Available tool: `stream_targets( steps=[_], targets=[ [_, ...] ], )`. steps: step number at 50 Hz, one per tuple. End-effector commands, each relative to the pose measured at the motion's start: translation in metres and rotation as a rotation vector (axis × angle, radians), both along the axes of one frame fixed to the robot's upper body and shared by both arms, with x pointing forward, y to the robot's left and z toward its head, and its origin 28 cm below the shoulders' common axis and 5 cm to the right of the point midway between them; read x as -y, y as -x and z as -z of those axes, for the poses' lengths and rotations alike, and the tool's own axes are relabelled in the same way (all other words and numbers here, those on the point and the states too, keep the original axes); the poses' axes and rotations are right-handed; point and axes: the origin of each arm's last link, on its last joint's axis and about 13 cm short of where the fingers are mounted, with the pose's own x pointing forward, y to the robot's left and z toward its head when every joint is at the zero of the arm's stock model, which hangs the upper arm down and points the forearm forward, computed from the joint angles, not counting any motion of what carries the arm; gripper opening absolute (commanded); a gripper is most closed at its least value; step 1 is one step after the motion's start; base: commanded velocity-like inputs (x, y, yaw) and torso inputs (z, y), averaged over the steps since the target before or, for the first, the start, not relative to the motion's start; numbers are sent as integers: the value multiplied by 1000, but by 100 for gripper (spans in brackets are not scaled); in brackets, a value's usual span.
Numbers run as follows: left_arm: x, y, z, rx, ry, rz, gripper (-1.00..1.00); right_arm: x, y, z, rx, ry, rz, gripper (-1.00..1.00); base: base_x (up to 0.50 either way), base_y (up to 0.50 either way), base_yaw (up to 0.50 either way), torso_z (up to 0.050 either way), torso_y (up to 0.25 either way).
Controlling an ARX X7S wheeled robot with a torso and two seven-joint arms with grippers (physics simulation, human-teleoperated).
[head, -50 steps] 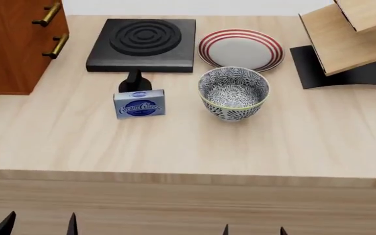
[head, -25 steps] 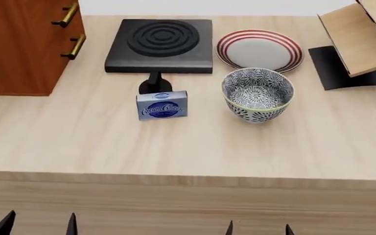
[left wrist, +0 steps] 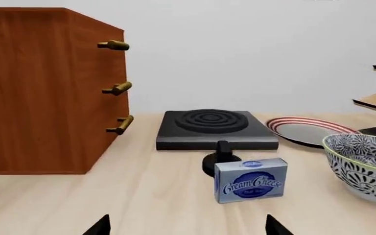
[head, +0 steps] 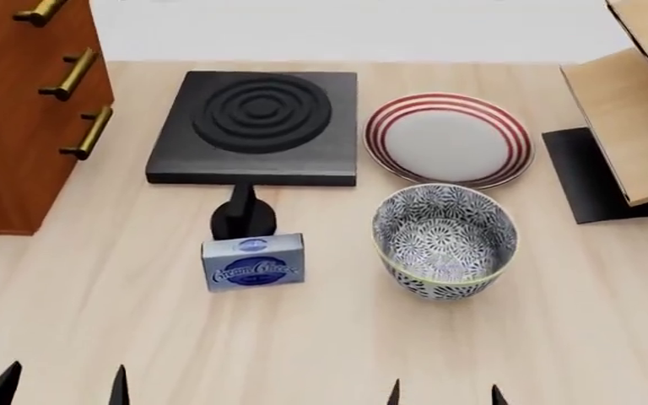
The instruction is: Pick up the cream cheese and put it in the bowl.
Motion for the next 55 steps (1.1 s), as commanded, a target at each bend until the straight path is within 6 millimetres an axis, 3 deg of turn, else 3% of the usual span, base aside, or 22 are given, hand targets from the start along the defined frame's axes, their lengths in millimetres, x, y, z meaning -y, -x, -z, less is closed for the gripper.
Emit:
stream_targets(
  steps=[1,17,30,42,55],
  targets=[
    [-2,0,-1,6,9,-1,100,0,0,0,5,3,1,100,500,-109,0,0,0],
    [-3,2,-4,15,12,0,100,2,2,-2,25,-12,-4,100,488,-86,0,0,0],
    [-5,4,-7,21,9,-4,100,2,6,-6,41,-20,-26,100,78,0,0,0,0],
    [-6,6,-17,29,20,-13,100,3,15,-13,79,-26,-37,100,414,0,0,0,1],
    [-10,11,-44,34,17,18,100,9,28,-55,212,-26,-15,100,-2,0,0,0,0]
  ],
)
